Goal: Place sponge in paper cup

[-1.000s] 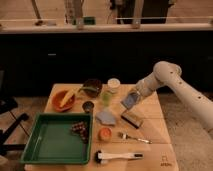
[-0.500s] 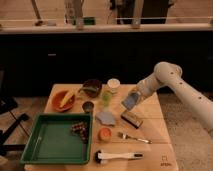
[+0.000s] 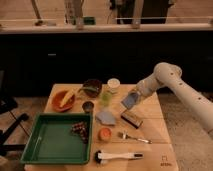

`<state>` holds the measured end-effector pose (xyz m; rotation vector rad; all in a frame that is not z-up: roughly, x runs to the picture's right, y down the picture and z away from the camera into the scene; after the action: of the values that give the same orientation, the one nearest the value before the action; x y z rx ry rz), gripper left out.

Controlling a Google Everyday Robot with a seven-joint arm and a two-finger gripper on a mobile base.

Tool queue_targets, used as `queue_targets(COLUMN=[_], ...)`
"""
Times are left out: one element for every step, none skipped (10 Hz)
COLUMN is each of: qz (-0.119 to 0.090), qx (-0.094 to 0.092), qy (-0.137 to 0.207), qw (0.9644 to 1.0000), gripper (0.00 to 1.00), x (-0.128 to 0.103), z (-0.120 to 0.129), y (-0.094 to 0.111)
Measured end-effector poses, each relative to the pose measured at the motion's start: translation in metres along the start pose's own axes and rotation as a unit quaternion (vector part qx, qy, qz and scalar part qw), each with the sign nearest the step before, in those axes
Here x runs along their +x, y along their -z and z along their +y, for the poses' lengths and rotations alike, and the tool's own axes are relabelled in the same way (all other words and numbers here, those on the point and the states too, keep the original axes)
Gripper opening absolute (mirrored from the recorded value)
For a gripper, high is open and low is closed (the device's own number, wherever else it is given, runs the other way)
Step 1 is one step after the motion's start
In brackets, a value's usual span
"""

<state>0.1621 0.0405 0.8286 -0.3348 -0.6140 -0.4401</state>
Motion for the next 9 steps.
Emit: queue_targets(qz=[-0.002, -0.003, -0.005, -0.006, -0.007, -0.007, -0.006, -0.006, -0.008], qx=[0.007, 0.012, 0.017, 0.021, 0.024, 0.028, 0.031, 0.039, 0.043], qy=[0.004, 0.004, 0.004, 0.004, 0.003, 0.003, 0.003, -0.004, -0.006], qw=[1.0, 0.9999, 0.9998, 0.9998, 0.9997, 0.9996, 0.9995, 0.9992, 0.999], gripper=[0.0, 0.0, 0.0, 0.0, 0.0, 0.0, 0.0, 0.0, 0.0], x=[-0.004, -0.004, -0.003, -0.002, 0.0, 0.001, 0.001, 0.004, 0.003], z=[-0.02, -0.033, -0.043, -0.052, -0.058, -0.064, -0.067, -0.073, -0.08], y=[-0.01, -0.017, -0.021, -0.024, -0.027, -0.029, -0.031, -0.03, -0.031])
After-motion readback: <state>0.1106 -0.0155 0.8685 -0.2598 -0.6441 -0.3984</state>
